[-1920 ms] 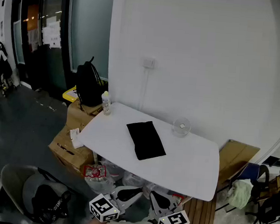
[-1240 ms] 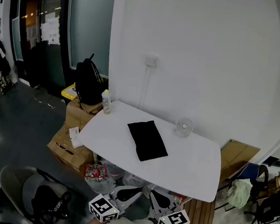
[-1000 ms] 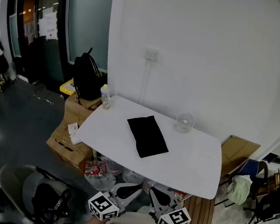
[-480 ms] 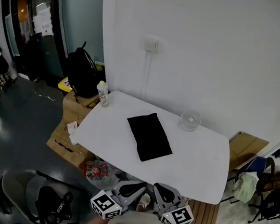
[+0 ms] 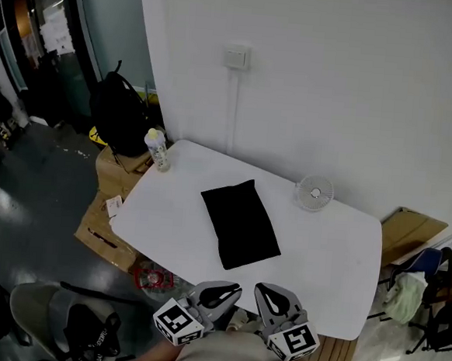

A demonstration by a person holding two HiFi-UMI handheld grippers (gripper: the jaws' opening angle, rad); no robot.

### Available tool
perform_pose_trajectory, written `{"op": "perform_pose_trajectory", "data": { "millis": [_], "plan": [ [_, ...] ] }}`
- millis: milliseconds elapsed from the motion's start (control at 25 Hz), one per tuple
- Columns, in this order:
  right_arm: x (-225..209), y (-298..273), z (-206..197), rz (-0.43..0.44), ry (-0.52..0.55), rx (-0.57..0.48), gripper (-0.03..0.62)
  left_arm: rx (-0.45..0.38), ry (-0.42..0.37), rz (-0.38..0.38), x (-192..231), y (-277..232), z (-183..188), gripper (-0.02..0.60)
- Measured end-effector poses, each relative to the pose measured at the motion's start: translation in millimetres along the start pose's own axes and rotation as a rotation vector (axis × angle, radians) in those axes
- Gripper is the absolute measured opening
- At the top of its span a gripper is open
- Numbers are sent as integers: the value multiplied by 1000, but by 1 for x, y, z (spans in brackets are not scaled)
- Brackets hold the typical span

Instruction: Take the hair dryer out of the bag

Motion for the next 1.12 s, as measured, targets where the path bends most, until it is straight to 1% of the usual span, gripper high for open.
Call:
{"op": "perform_pose_trajectory", "data": {
  "millis": [200,440,600,760,960,1120],
  "plan": [
    [-36,-8,-4,9,4,7,15,16,-29,0,16,-31,-4,40],
    [-74,-19,-15,17,-3,16,15,48,-47,29,35,-59,-16,40],
    [-88,-28,-23,14,-17,33,15,75,-38,44,48,-66,-23,40],
    [-98,-39,-27,3,-28,49,15,93,-38,39,62,-73,-27,40],
    [-109,-54,-36,-5,-40,59,17,164,-89,42,84,-80,-34,40],
    [-115,-63,-42,-17,-51,67,17,233,-124,21,96,-85,-43,41]
  ]
}}
Point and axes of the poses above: the fingertips, and each gripper's own axes: y backward along the fingers, x to its left, z out of its top, the point moved 10 cm from there along y, backward along the fingers, and after that the axes turned 12 degrees about -x, right-handed, at the moved point
